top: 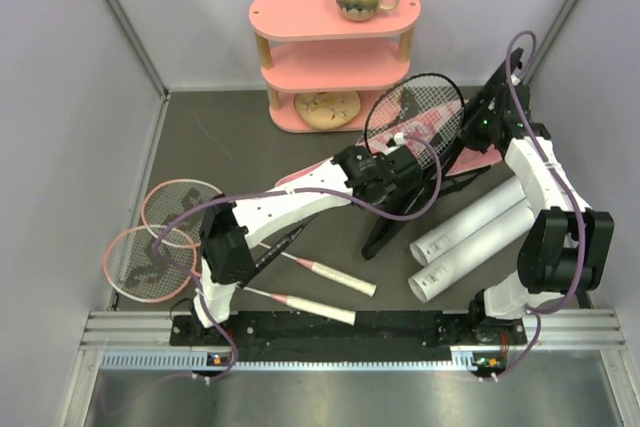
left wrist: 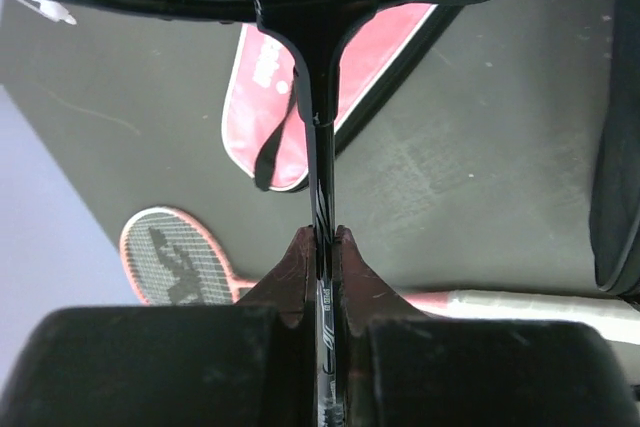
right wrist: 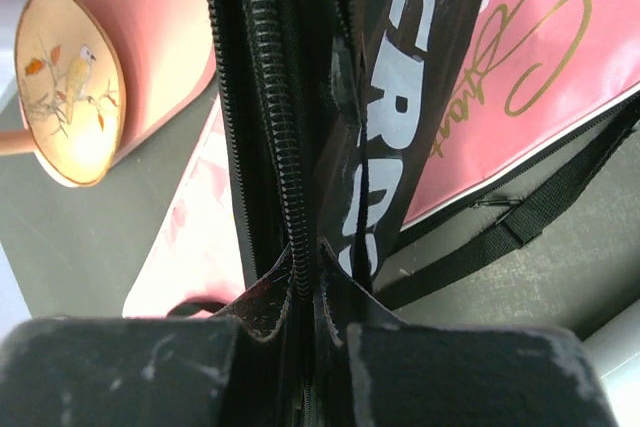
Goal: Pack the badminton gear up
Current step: Place the racket in the racket bag.
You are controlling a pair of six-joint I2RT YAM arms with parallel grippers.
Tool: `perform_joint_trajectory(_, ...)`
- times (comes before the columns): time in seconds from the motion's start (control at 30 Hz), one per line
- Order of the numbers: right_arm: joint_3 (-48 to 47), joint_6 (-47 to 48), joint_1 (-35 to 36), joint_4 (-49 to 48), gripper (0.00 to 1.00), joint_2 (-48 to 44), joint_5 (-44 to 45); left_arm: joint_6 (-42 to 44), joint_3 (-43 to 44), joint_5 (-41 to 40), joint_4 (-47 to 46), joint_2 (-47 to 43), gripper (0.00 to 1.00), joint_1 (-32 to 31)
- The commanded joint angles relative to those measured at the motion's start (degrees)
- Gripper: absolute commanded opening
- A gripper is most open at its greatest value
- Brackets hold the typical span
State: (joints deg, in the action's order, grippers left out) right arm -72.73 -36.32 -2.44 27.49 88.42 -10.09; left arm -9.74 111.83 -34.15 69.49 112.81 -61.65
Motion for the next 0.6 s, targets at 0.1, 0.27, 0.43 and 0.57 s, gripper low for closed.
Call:
perform_joint_trajectory(0.1, -1.27, -4.99, -0.11, -3.49, 0.0, -4.66, 1.04, -1.94, -1.97, -10.15, 3.8, 2.23, 0.0, -2.86)
perform_joint_trajectory(0.27, -0.4, -4.03, -0.38, -3.05, 0.0, -5.36, 0.25, -2.21, -6.27, -11.98, 0.55, -0.49, 0.0, -3.04)
perform_joint_trajectory(0.43, 0.04, -7.01, -0.38, -3.23, 0.0, -5.81, -3.79, -2.13, -5.66, -14.01, 1.34, 3.11, 0.0, -4.62)
perform_joint_trajectory(0.57, 0.57, -10.34, -0.37, -3.14, 0.0, -6.24, -4.24, -0.81, -5.48, -16.46, 2.83, 8.1, 0.0, -5.15)
